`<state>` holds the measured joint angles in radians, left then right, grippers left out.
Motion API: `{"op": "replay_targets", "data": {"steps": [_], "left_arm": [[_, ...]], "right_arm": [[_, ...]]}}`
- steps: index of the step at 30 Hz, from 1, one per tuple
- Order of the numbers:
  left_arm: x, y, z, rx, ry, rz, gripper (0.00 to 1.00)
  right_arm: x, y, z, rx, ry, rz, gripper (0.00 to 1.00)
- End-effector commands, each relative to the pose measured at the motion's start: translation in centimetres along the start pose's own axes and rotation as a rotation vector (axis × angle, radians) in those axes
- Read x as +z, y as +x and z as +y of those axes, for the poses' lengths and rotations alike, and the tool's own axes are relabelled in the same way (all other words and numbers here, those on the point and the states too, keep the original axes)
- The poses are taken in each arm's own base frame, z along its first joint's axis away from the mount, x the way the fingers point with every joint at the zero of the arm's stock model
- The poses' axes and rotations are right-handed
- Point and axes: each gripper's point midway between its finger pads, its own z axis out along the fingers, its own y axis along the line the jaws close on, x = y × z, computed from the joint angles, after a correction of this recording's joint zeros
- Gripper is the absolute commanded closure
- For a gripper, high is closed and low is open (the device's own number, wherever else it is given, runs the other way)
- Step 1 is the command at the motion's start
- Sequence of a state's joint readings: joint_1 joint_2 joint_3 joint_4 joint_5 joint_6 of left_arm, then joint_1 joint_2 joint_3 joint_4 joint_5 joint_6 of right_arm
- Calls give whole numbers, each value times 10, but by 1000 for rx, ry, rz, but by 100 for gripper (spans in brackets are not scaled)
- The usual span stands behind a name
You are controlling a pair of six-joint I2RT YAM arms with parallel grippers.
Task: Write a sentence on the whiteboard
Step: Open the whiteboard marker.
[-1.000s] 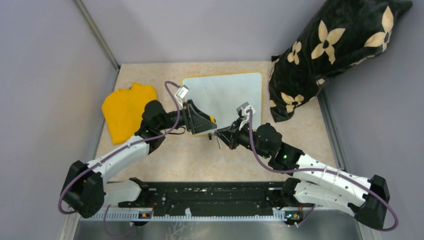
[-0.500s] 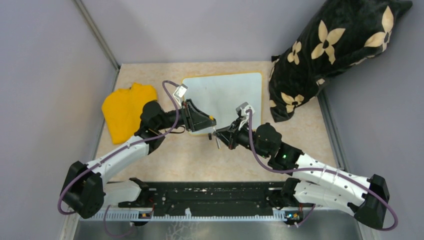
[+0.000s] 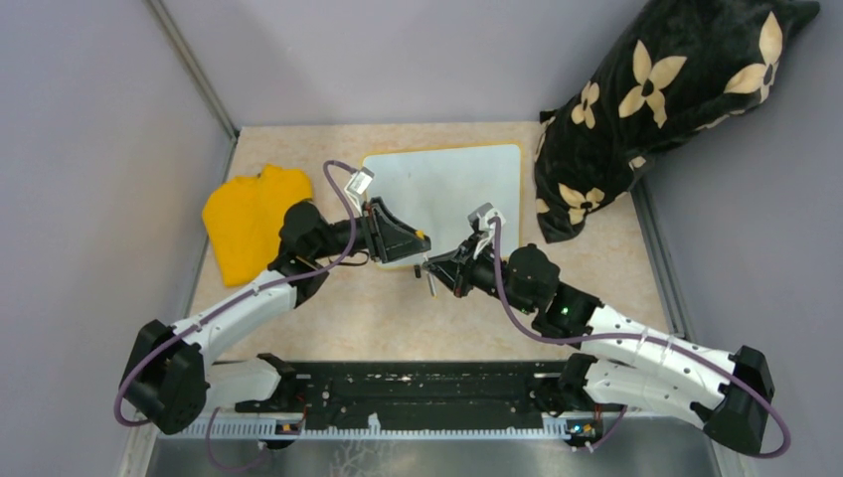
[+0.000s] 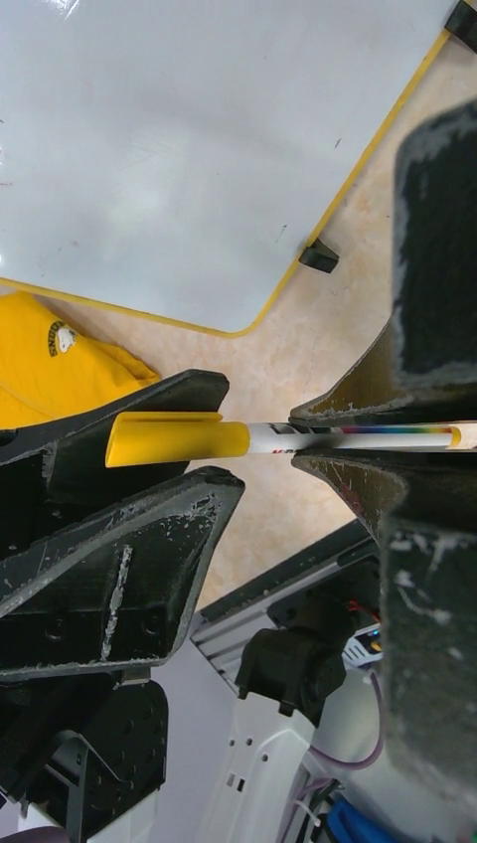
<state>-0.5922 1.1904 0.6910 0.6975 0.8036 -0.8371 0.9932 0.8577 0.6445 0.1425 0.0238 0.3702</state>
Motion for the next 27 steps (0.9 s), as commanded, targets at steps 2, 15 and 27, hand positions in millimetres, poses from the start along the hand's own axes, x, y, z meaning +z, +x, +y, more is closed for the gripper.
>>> {"op": "replay_targets", "data": {"steps": [2, 15, 27], "left_arm": [[-1, 1, -11, 40, 47, 0, 63], [-5, -3, -16, 68, 39, -36, 100], [-13, -21, -43, 85, 74, -115, 100]], "right_arm": [[1, -33, 18, 4, -47, -85, 100], [-3, -41, 26, 102, -80, -123, 62], [-6, -50, 48, 216, -190, -152, 31]]}}
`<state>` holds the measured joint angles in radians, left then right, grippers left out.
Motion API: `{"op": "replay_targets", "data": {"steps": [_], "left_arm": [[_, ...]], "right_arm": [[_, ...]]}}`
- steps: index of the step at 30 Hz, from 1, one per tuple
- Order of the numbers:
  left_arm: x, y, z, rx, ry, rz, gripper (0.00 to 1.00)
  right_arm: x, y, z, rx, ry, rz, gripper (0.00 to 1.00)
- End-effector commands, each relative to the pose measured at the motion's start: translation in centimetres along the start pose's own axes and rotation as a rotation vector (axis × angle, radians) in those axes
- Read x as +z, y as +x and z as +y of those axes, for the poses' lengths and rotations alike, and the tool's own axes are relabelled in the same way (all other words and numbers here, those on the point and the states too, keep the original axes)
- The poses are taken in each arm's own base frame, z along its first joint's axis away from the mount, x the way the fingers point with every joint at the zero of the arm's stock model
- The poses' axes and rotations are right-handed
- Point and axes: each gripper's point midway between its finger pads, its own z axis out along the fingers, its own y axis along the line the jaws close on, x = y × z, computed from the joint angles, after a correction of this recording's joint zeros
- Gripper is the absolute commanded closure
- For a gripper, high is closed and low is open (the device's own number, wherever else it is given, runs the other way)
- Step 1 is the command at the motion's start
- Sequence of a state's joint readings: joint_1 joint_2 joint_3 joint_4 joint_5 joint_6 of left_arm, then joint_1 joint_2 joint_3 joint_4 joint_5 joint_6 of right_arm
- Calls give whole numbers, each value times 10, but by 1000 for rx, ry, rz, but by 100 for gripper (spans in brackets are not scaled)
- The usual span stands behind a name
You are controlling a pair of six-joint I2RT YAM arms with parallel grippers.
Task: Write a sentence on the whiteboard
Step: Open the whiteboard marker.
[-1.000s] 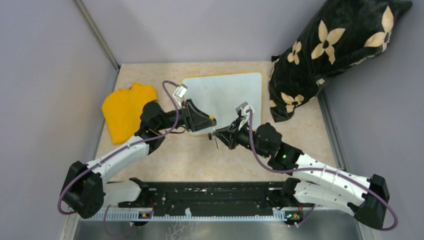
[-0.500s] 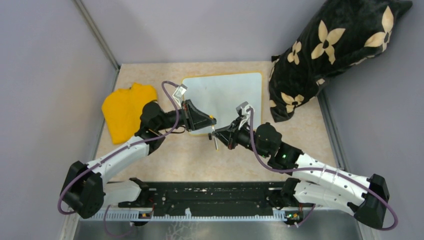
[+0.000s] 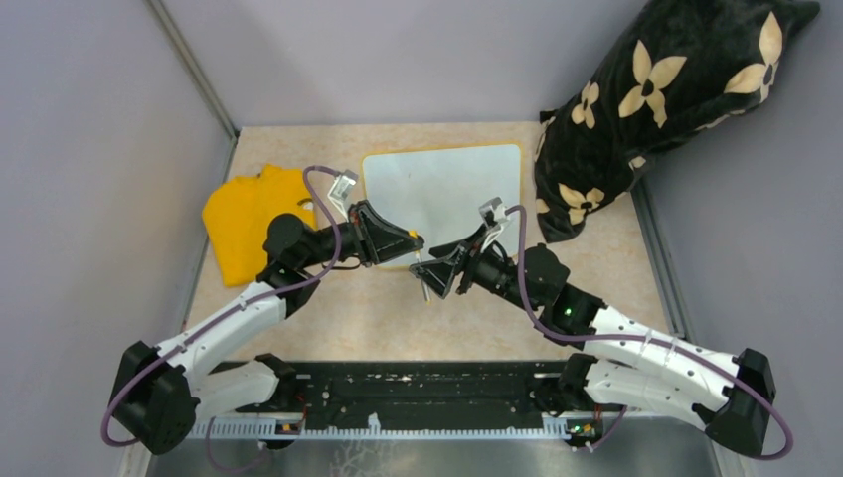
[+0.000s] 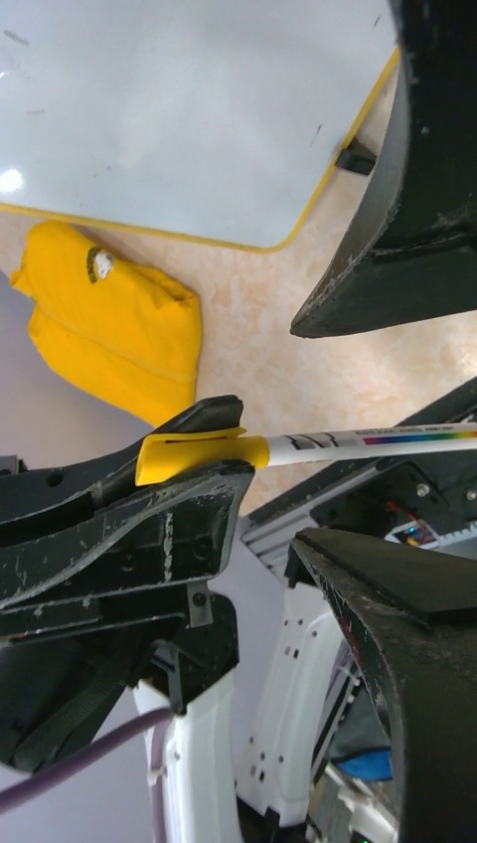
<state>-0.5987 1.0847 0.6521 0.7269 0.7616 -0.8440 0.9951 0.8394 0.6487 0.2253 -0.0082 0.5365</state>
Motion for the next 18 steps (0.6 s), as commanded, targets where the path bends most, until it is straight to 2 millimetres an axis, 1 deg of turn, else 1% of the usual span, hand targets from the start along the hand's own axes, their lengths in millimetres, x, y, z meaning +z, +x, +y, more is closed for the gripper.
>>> {"op": "replay_targets", "data": {"steps": [1, 6, 11, 14, 18], "left_arm": [[-1, -13, -19, 26, 47, -49, 100], [-3, -16, -26, 25, 65, -58, 100], [-4, -18, -30, 28, 74, -63, 100], [-5, -18, -32, 32, 77, -66, 100], [-5, -19, -34, 36, 80, -69, 100]], "right_arm": [[2, -20, 32, 59, -132, -64, 32], [5, -25, 43, 92, -185, -80, 36], [9, -22, 42, 105, -180, -71, 46], [10, -22, 41, 113, -177, -71, 53], [11, -21, 41, 116, -177, -68, 67]]}}
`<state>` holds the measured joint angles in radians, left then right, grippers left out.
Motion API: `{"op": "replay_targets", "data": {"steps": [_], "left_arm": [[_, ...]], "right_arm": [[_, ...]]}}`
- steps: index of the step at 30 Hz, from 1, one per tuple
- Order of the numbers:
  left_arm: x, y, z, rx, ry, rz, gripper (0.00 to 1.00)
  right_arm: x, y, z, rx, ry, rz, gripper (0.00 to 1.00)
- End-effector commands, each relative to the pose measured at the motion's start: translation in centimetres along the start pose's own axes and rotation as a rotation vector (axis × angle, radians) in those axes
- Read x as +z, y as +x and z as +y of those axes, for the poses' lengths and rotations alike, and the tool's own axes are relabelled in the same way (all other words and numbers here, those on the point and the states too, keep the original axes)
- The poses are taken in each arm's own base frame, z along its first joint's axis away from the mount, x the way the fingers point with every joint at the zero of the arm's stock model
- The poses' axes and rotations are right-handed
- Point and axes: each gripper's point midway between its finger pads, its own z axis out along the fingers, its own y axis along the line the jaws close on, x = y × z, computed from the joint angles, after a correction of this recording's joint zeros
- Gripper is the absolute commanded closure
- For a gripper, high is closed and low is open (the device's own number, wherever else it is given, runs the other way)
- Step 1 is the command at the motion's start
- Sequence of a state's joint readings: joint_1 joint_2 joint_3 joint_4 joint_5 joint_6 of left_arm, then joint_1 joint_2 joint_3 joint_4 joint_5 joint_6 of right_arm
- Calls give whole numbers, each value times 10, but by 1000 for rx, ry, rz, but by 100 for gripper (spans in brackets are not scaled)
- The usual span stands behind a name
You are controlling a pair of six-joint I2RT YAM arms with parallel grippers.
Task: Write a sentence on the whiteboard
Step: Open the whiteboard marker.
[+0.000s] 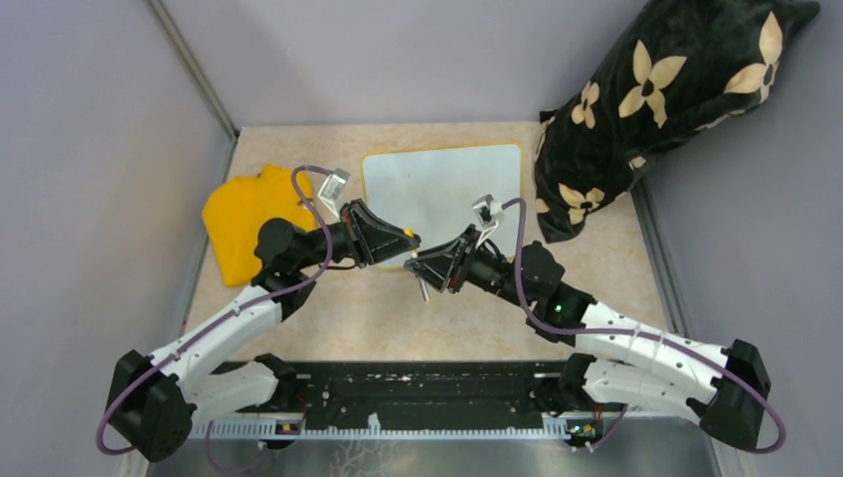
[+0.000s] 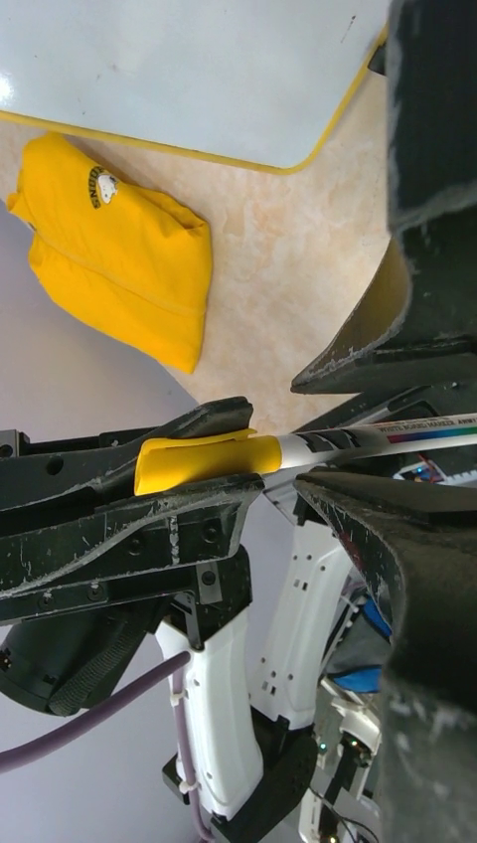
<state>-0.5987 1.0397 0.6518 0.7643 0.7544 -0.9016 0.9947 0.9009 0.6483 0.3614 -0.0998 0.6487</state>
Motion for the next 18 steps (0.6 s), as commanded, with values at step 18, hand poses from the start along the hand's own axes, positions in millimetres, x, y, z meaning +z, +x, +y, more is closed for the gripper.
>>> {"op": "replay_targets", "data": {"steps": [18], "left_arm": [[-2, -46, -23, 98, -14, -182, 100]], "right_arm": [[-11, 3, 7, -17, -41, -5, 100]]}}
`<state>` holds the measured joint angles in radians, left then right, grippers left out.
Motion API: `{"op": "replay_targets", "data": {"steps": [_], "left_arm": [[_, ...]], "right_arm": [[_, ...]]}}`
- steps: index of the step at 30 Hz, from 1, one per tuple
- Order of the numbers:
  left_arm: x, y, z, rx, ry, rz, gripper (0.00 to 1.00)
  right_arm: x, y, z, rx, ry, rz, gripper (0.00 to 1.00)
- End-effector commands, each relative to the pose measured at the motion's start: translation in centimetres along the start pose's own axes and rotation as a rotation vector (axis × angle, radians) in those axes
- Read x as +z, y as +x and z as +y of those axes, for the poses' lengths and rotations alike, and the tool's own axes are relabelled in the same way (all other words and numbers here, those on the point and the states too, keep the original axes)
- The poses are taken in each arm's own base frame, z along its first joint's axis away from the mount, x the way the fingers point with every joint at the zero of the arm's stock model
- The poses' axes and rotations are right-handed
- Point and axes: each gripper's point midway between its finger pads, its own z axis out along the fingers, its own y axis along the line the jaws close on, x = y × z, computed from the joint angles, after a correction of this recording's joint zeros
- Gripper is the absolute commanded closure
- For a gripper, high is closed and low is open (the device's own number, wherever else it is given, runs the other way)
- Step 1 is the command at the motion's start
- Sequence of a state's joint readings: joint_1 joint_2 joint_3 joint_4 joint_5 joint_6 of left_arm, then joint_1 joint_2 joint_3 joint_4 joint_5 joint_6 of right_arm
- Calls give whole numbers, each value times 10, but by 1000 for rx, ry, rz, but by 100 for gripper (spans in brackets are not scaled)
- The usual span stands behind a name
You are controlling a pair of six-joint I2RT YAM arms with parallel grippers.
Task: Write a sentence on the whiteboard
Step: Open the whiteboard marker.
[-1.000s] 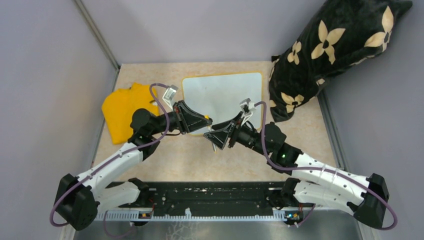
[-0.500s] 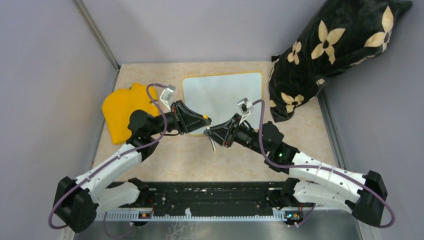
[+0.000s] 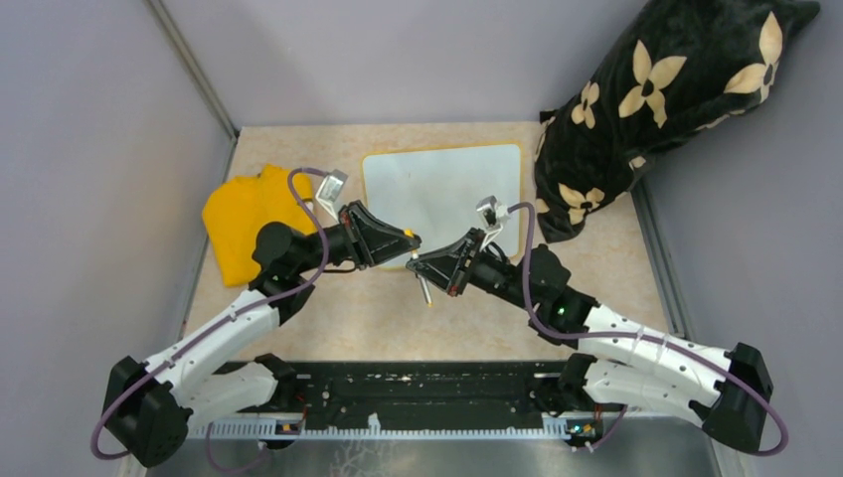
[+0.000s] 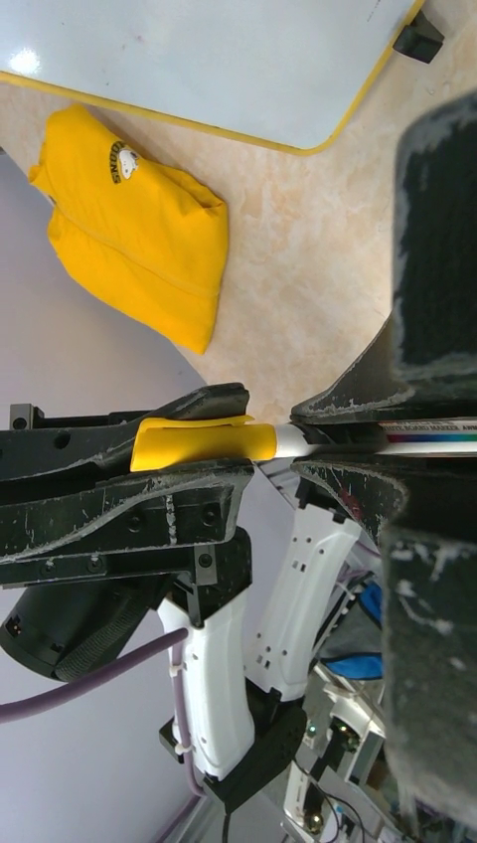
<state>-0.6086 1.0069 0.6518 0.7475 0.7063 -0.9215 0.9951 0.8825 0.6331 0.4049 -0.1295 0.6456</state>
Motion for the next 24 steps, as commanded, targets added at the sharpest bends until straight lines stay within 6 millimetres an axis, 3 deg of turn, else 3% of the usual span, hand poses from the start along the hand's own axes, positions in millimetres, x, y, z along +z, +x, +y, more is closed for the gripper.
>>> {"op": "replay_targets", "data": {"steps": [1, 8, 24], "left_arm": [[0, -41, -16, 114, -11, -151, 100], [-1, -57, -8, 131, -74, -204, 100], [-2, -65, 1, 126, -120, -239, 100]], "right_arm": [[-10, 9, -5, -7, 16, 17, 100], [-18, 17, -11, 0, 34, 30, 100], [-26, 22, -13, 25, 39, 27, 100]]}}
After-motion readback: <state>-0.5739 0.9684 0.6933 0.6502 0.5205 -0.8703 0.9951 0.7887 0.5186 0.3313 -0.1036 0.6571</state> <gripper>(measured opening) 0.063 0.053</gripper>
